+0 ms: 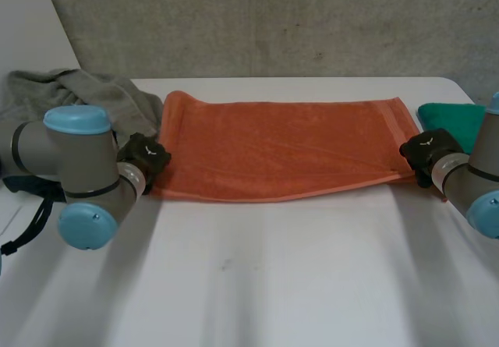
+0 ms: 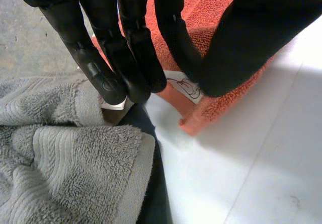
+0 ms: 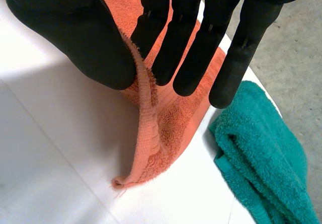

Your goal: Fold the laundry.

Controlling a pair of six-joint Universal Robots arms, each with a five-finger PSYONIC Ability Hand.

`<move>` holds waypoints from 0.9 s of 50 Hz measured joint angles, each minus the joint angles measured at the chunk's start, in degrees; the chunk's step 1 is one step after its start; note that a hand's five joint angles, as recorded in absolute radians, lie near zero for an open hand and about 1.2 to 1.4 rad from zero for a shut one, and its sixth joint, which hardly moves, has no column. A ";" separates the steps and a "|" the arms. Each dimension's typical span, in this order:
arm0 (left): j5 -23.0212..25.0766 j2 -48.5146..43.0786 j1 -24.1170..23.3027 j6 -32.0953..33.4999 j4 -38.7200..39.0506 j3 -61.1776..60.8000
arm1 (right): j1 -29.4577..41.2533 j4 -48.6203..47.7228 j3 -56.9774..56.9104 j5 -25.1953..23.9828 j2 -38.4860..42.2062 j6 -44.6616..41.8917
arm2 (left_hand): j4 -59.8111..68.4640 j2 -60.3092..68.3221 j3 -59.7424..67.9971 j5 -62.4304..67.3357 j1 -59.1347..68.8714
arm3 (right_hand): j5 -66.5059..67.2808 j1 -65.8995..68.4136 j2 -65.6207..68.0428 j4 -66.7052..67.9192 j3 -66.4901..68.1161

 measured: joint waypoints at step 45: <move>6.63 1.61 3.86 -3.23 0.32 -3.86 | -0.58 6.48 4.71 -1.60 -5.41 -4.75 | -34.13 -34.56 -34.14 -33.69 -34.70 | 0.00 0.00 0.00 0.00 0.00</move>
